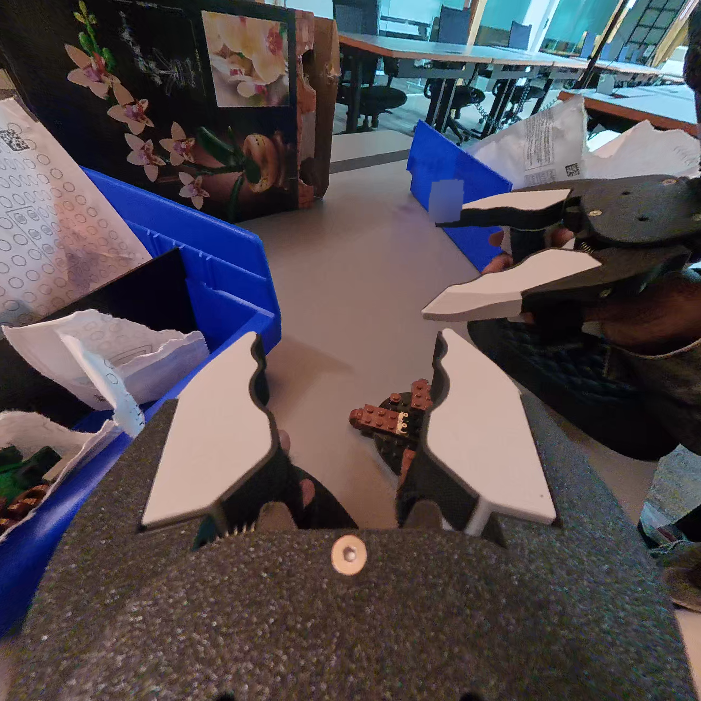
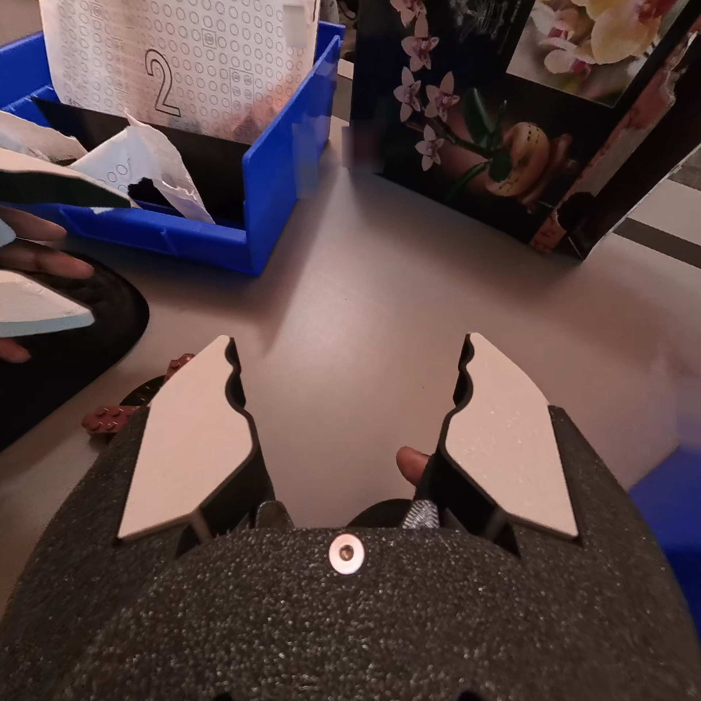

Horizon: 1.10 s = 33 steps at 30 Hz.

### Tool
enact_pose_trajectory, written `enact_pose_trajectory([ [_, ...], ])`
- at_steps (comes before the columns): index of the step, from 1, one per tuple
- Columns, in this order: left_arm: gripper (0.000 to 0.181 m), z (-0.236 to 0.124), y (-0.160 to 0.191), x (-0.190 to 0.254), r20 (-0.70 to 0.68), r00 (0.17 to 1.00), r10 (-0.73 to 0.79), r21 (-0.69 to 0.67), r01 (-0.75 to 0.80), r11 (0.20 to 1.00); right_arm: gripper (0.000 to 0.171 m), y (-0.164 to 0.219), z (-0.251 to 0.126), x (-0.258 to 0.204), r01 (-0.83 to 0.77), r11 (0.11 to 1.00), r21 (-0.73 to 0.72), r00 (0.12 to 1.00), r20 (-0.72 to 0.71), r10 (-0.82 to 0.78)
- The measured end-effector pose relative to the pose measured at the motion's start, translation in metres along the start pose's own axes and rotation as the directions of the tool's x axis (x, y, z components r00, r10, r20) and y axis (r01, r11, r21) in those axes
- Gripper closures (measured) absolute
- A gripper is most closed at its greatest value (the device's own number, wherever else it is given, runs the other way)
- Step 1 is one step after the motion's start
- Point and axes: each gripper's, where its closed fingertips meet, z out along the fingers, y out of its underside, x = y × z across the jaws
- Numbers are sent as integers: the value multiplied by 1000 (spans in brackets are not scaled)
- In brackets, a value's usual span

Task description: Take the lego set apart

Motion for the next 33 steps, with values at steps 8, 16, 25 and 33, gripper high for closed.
enact_pose_trajectory([
  [8,100,1,4,0,14,999,35,-28,-35,999,64,3,0,2,-17,1000,-13,1000,-7,17],
  [16,101,0,8,-2,34,997,68,-57,-66,996,65,5,0,-1,-23,999,-23,1000,12,23],
  [25,102,0,11,-2,30,995,94,-84,-91,992,70,10,2,-7,-7,999,-44,999,47,9],
  [33,121,-29,69,34,-238,947,216,-436,-303,848,102,41,-20,-70,341,929,-145,765,617,-185],
])
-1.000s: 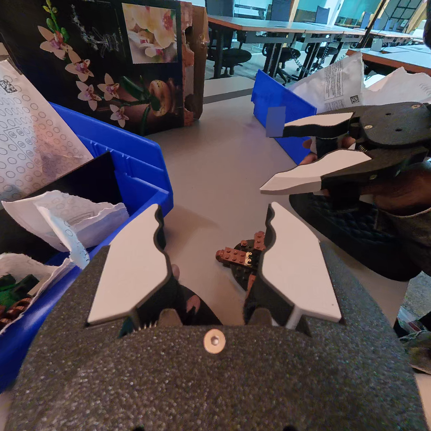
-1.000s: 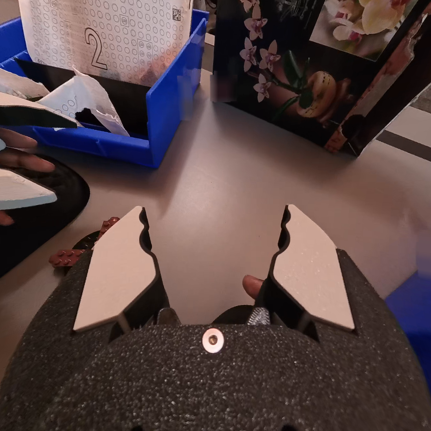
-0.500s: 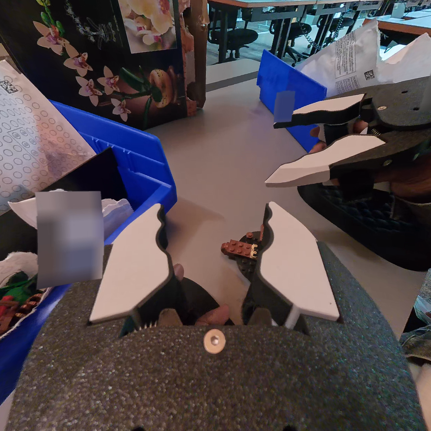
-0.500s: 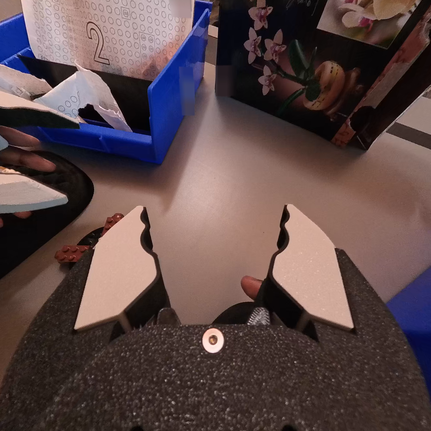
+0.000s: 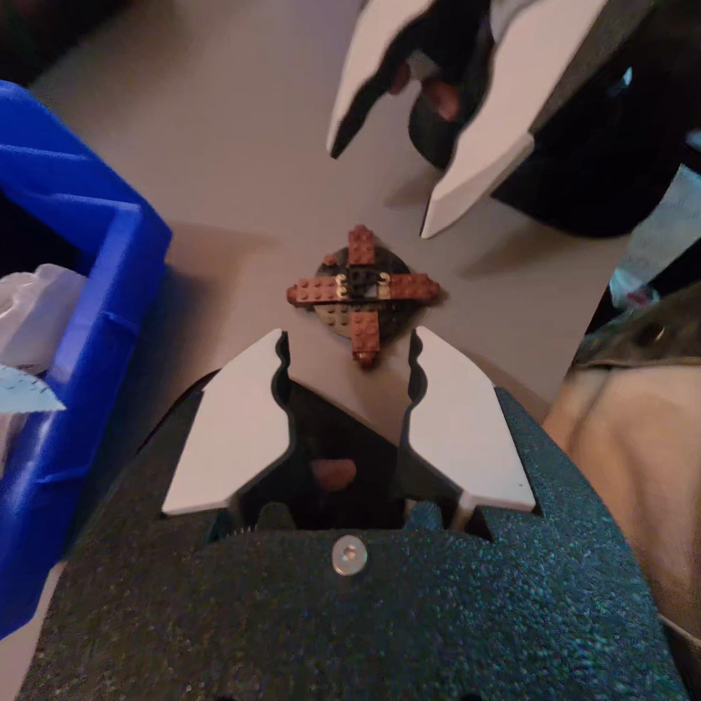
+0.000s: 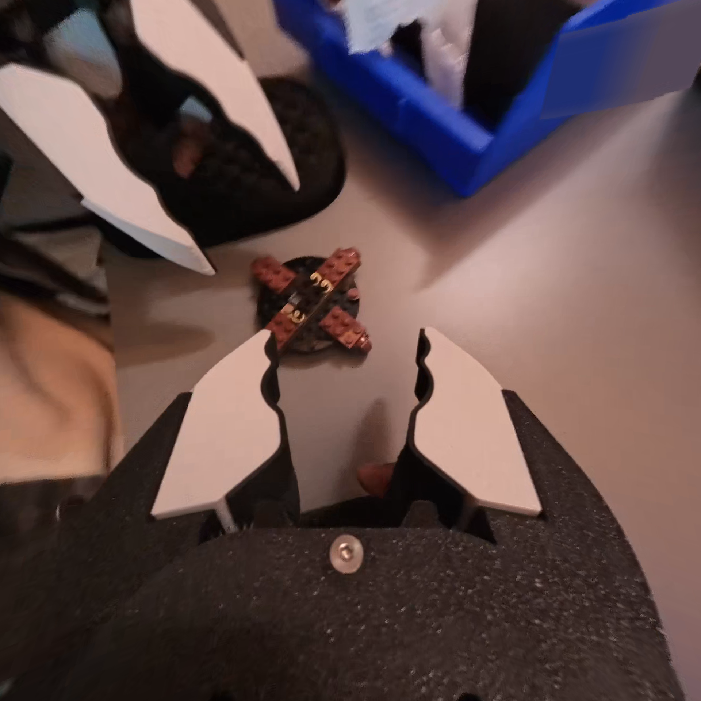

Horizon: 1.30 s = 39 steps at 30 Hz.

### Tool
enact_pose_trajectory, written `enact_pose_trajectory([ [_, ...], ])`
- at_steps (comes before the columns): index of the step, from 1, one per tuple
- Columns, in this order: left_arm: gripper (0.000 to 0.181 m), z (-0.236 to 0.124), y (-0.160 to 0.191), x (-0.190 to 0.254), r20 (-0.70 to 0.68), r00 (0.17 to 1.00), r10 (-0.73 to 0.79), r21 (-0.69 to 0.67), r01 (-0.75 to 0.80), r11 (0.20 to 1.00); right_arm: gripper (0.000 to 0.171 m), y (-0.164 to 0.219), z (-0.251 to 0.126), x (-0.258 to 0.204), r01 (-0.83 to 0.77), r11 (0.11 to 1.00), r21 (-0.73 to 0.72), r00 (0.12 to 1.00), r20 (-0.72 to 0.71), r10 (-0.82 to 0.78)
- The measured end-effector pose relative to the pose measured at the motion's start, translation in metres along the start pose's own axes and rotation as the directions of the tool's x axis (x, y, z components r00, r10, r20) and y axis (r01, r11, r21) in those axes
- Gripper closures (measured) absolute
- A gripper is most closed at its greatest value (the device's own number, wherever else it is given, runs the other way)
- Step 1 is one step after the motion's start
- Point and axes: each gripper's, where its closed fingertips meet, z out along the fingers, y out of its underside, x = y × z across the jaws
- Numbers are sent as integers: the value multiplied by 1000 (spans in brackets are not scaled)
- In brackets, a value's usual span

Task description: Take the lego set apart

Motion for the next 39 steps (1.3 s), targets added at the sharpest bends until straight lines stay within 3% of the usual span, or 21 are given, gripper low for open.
enact_pose_trajectory([
  [4,119,9,4,0,12,1000,22,-44,-21,999,105,13,14,1,118,987,-107,989,97,-107],
  [12,134,29,25,2,-20,996,87,-202,-89,975,122,16,24,-8,101,992,-71,976,201,-85],
  [30,135,35,18,-8,23,994,103,-170,-98,981,122,30,11,-21,63,990,-128,993,108,-49],
  [34,142,34,17,-17,53,993,105,-150,-96,984,126,37,3,-34,33,990,-139,991,131,-15],
  [38,152,25,-2,-12,22,994,111,-13,-111,994,142,25,-7,-12,33,997,-71,999,40,-30],
  [39,153,24,-7,-8,0,993,117,23,-117,993,152,18,-8,-8,32,999,-39,999,32,-31],
])
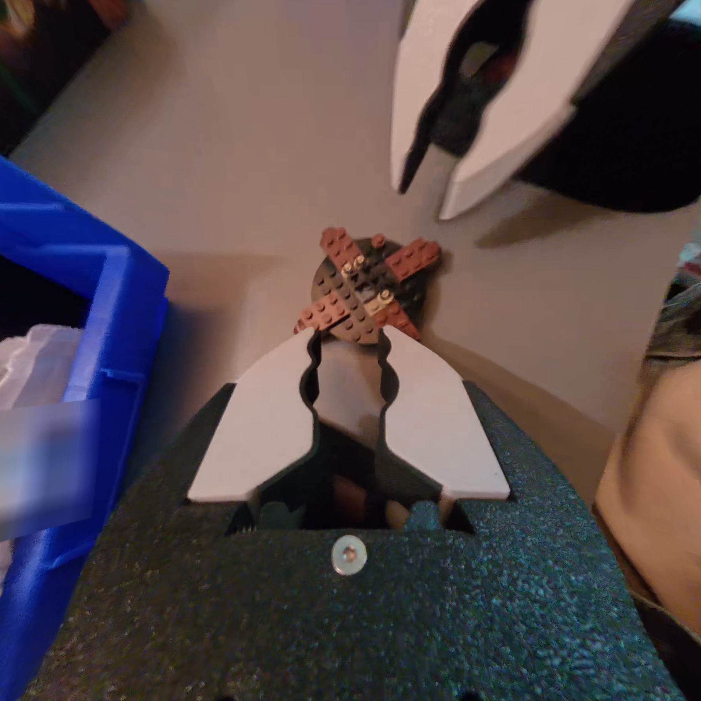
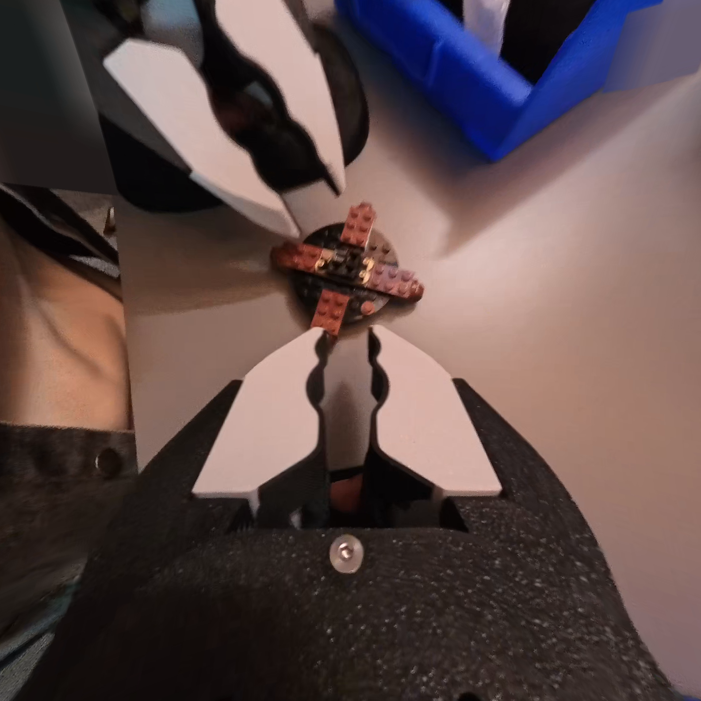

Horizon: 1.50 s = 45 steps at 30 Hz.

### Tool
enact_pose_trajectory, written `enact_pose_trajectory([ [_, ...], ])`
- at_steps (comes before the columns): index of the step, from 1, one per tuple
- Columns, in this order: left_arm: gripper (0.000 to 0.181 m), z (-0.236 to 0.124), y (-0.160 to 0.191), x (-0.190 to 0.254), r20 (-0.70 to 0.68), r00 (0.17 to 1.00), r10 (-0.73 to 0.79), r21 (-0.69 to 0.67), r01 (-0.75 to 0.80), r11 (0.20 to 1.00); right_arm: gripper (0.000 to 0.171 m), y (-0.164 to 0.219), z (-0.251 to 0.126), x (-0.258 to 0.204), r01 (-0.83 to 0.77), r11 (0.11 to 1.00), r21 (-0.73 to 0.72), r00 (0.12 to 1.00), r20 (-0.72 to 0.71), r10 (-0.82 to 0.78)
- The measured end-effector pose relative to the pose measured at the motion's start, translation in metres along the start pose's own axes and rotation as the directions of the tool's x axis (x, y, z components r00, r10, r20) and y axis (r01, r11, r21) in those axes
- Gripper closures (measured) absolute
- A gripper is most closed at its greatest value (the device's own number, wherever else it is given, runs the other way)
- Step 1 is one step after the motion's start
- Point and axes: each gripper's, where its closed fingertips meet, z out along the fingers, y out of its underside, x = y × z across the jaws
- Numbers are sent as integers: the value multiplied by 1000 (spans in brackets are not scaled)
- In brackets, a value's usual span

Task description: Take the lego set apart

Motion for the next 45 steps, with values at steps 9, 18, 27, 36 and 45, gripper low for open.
enact_pose_trajectory([
  [9,145,20,-9,7,-92,993,70,-29,-73,997,155,-2,21,7,97,989,-109,991,100,-86],
  [18,158,22,-6,11,-184,983,12,-9,-13,1000,162,0,29,10,113,983,-145,986,136,-93],
  [27,158,23,-6,10,-182,983,1,-5,-2,1000,165,0,30,11,182,972,-149,975,156,-159],
  [36,158,23,-6,10,-179,984,2,-4,-2,1000,167,-2,29,12,390,910,-138,916,-40,-399],
  [45,158,23,-5,8,-174,985,-5,-3,4,1000,171,-22,15,12,61,990,130,996,51,-68],
])
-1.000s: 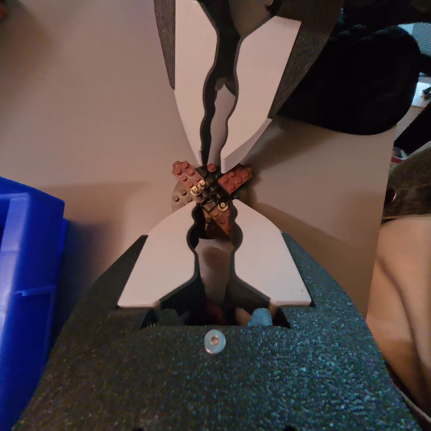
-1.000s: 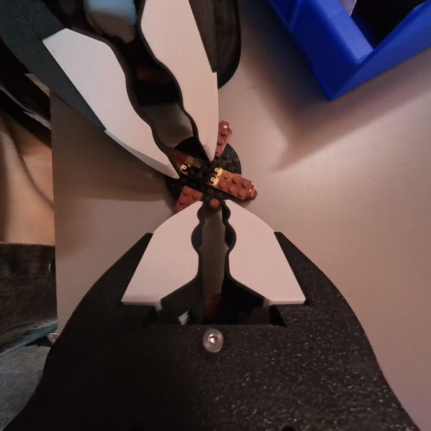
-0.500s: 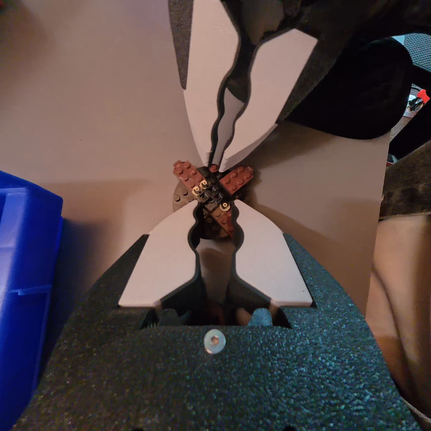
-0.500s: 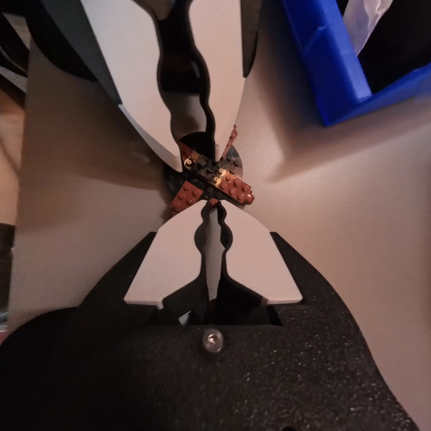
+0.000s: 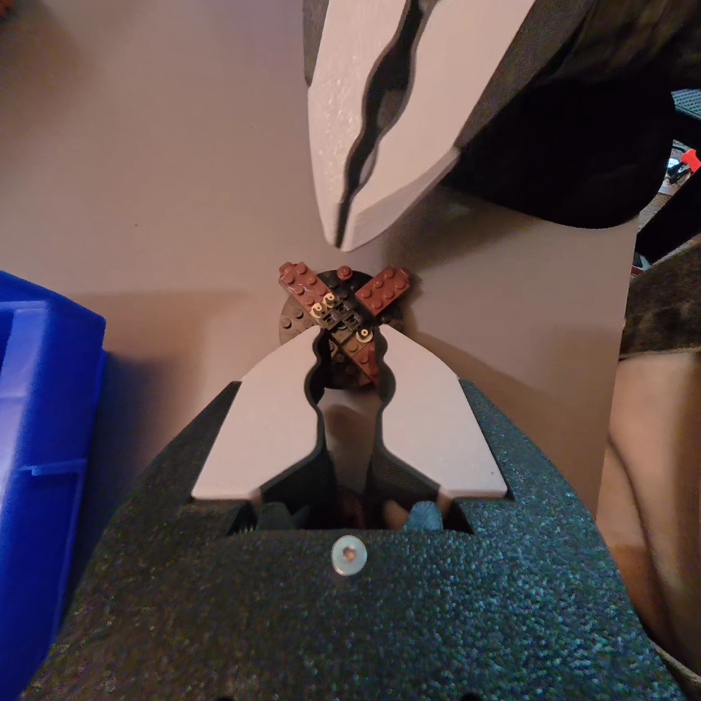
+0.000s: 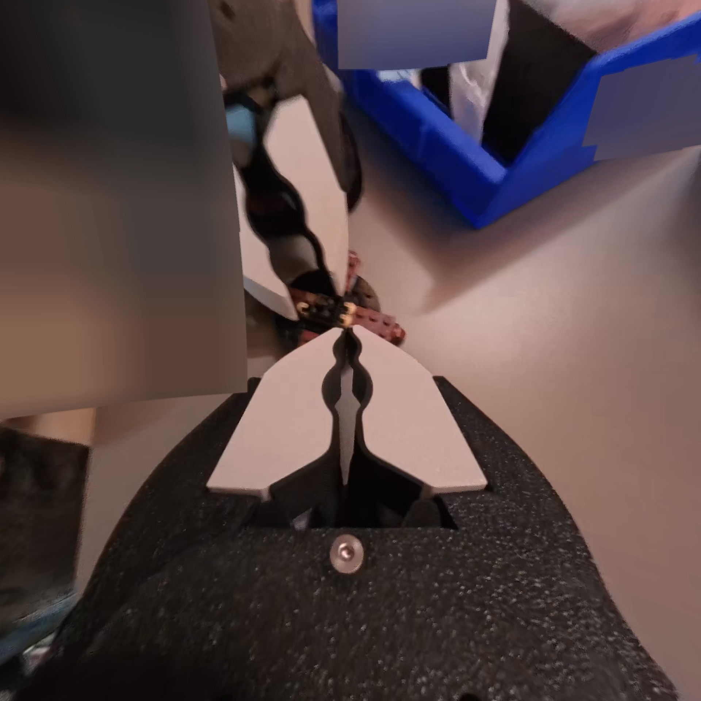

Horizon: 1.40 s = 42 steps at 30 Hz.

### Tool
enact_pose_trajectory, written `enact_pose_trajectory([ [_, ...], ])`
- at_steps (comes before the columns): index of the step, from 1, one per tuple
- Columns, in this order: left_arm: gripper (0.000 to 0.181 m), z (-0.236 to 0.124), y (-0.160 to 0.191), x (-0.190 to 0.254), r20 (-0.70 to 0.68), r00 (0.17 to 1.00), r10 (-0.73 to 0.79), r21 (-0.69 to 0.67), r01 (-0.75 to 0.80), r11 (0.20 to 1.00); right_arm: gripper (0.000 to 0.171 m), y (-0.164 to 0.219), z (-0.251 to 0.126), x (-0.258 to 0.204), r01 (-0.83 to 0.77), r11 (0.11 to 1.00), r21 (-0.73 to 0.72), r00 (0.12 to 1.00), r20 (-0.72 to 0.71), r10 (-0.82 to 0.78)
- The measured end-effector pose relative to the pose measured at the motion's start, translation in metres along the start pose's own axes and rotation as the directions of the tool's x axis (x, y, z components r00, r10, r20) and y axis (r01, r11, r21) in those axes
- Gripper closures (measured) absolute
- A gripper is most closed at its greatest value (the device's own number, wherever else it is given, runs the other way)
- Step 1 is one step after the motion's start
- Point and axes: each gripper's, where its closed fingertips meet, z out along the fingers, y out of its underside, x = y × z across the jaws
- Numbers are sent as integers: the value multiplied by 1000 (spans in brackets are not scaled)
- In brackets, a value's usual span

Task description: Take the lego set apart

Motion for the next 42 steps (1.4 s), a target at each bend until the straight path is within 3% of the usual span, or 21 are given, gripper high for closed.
enact_pose_trajectory([
  [4,158,0,0,0,-4,1000,-4,2,4,1000,171,18,5,-5,70,987,-147,997,26,-67],
  [7,158,0,0,0,-4,1000,1,2,-1,1000,159,13,9,-8,60,987,-150,994,96,-46],
  [9,158,0,0,0,-4,1000,1,3,-1,1000,155,18,11,-4,79,970,-230,991,126,-51],
  [17,158,0,0,1,-9,1000,2,6,-2,1000,164,21,16,-1,162,919,-358,975,204,-93],
  [21,158,0,0,1,-10,1000,0,8,0,1000,164,22,16,-1,121,919,-375,984,170,-60],
  [28,158,0,0,0,-10,1000,-4,9,4,1000,165,17,13,4,219,936,-274,966,-76,-248],
  [31,158,0,0,1,-19,1000,-4,11,4,1000,165,-6,0,15,208,969,-132,948,-217,-233],
  [33,158,0,0,1,-19,1000,-2,13,3,1000,165,-33,-10,15,144,989,26,973,-184,-136],
  [36,158,0,0,2,-22,1000,-5,16,5,1000,165,-82,-16,32,131,980,152,980,-171,-105],
  [39,158,0,0,2,-23,1000,-3,20,3,1000,165,-126,7,44,183,967,176,980,-108,-165],
  [42,158,0,0,3,-20,1000,6,21,-6,1000,165,-143,52,51,219,973,66,976,-25,-218],
])
